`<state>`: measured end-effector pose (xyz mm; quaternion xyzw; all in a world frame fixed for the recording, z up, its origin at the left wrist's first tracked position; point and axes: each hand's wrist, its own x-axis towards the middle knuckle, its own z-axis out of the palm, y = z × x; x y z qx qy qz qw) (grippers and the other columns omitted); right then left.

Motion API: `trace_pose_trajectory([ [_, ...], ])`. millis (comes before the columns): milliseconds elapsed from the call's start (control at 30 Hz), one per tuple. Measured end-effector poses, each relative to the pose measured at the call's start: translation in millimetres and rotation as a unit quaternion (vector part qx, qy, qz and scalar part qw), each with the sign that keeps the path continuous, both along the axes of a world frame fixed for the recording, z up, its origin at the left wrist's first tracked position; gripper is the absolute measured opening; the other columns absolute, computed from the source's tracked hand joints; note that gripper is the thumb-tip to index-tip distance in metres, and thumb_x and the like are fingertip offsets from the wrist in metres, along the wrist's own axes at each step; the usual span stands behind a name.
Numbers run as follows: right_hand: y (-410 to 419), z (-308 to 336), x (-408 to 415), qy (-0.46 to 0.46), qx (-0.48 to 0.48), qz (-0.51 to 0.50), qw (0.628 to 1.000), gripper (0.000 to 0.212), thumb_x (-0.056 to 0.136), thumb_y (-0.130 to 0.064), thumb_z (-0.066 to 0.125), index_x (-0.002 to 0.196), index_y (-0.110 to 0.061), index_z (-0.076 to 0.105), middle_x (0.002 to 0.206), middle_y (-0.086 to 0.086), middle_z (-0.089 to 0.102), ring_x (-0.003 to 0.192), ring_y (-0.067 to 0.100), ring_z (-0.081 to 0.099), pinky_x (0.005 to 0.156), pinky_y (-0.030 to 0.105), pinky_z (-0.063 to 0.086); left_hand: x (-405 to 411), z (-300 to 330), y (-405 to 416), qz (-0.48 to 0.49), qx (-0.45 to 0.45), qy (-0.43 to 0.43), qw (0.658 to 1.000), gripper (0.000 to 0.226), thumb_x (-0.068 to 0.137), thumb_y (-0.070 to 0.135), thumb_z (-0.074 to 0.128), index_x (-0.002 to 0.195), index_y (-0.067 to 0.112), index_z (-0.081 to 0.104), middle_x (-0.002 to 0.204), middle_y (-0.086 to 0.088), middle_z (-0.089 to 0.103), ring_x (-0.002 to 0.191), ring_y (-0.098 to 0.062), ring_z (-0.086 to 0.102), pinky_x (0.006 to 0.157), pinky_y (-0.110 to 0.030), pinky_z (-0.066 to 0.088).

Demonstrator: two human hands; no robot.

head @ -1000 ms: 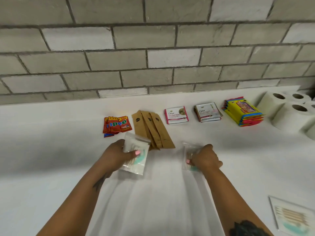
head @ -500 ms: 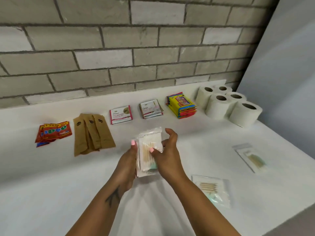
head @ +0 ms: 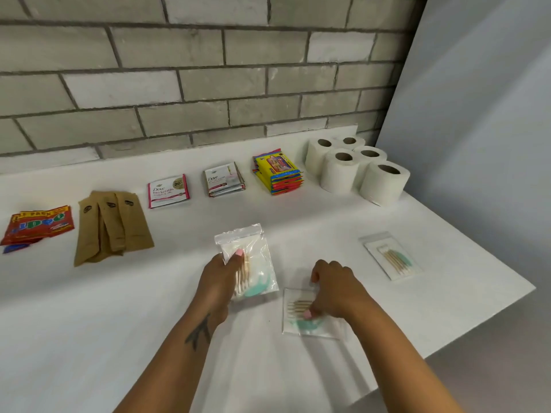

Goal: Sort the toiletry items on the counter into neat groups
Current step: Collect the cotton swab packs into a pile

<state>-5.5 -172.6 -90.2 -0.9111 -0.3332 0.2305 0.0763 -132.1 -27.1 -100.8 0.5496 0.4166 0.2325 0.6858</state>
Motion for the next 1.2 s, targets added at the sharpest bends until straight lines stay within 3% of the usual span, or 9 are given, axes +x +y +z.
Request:
trace_pose_trajectory([
  [100, -3, -7, -1, -0.024, -0.039, 0.019, 0.999, 0.078, 0.060, -0.039, 0.085, 0.121, -0.015, 0.043, 0.119, 0.005, 0.050, 0.115, 0.025, 0.043, 0.088, 0.034, 0.043, 3, -5, -1, 0.009, 0.014, 0.012, 1.000, 0.014, 0.095, 0.032, 0.051, 0.087, 0.023, 0.058, 0.092, 0.001, 0.064, 0.083, -0.017, 0.061, 0.073, -0.031, 0.046],
  [333, -2, -8, 13, -0.053, -0.087, 0.046, 0.994, 0.064, 0.058, -0.052, 0.081, 0.108, -0.020, 0.057, 0.113, 0.001, 0.057, 0.113, 0.024, 0.046, 0.089, 0.032, 0.037, 5, -6, -5, 0.006, 0.031, 0.019, 0.999, 0.015, 0.096, 0.031, 0.050, 0.085, 0.023, 0.058, 0.087, 0.003, 0.064, 0.080, -0.016, 0.061, 0.066, -0.026, 0.046],
  [467, -5, -6, 17, -0.018, -0.082, 0.056, 0.995, 0.060, 0.059, -0.046, 0.083, 0.096, -0.021, 0.043, 0.097, -0.004, 0.055, 0.094, 0.020, 0.051, 0.078, 0.030, 0.033, 7, -5, -3, -0.017, 0.046, 0.033, 0.998, 0.015, 0.095, 0.032, 0.051, 0.089, 0.022, 0.060, 0.092, 0.000, 0.066, 0.083, -0.017, 0.062, 0.066, -0.026, 0.047],
  [600, -7, 4, 23, 0.048, -0.085, 0.099, 0.990, 0.046, 0.070, -0.030, 0.079, 0.103, -0.016, 0.051, 0.094, -0.004, 0.050, 0.088, 0.017, 0.048, 0.071, 0.025, 0.038, 9, -4, -1, -0.061, 0.071, 0.060, 0.994, 0.017, 0.094, 0.035, 0.052, 0.095, 0.021, 0.061, 0.099, -0.002, 0.068, 0.092, -0.021, 0.064, 0.074, -0.030, 0.049],
  [667, -10, 12, 30, 0.067, -0.087, 0.141, 0.984, 0.029, 0.075, -0.023, 0.075, 0.089, -0.021, 0.049, 0.086, -0.007, 0.046, 0.086, 0.017, 0.047, 0.061, 0.023, 0.036, 8, -3, 3, -0.079, 0.091, 0.084, 0.989, 0.017, 0.093, 0.035, 0.054, 0.093, 0.019, 0.061, 0.098, -0.002, 0.068, 0.091, -0.020, 0.064, 0.074, -0.029, 0.048],
  [800, -7, 41, 30, 0.074, -0.082, 0.210, 0.972, 0.039, 0.076, -0.016, 0.073, 0.070, -0.029, 0.037, 0.079, -0.010, 0.045, 0.082, 0.018, 0.047, 0.055, 0.021, 0.031, 8, 6, 6, -0.123, 0.096, 0.099, 0.983, 0.008, 0.092, 0.031, 0.057, 0.088, 0.026, 0.061, 0.095, 0.001, 0.069, 0.083, -0.013, 0.065, 0.068, -0.025, 0.050],
  [967, 26, 58, 4, -0.121, -0.040, 0.303, 0.944, 0.029, 0.081, -0.012, 0.061, 0.104, -0.028, 0.065, 0.098, -0.003, 0.054, 0.110, 0.023, 0.048, 0.097, 0.040, 0.023, 25, 10, -7, -0.226, 0.119, 0.156, 0.954, 0.013, 0.089, 0.026, 0.058, 0.091, 0.016, 0.066, 0.094, -0.005, 0.071, 0.083, -0.020, 0.065, 0.076, -0.036, 0.051],
  [1133, 34, 37, -8, -0.226, 0.080, 0.287, 0.927, 0.041, 0.082, -0.003, 0.047, 0.115, -0.022, 0.061, 0.124, 0.006, 0.039, 0.128, 0.029, 0.027, 0.111, 0.056, -0.004, 35, 1, -20, -0.193, 0.010, 0.127, 0.973, 0.019, 0.094, 0.018, 0.044, 0.080, 0.015, 0.058, 0.081, -0.004, 0.059, 0.074, -0.017, 0.055, 0.073, -0.035, 0.047],
  [1200, 32, 28, -4, -0.209, 0.127, 0.232, 0.941, 0.050, 0.079, -0.006, 0.057, 0.126, -0.023, 0.049, 0.144, 0.006, 0.028, 0.136, 0.029, 0.021, 0.112, 0.055, 0.003, 35, -3, -22, -0.154, -0.041, 0.094, 0.983, 0.020, 0.095, 0.022, 0.045, 0.087, 0.014, 0.062, 0.083, -0.005, 0.063, 0.075, -0.019, 0.059, 0.078, -0.038, 0.051],
])
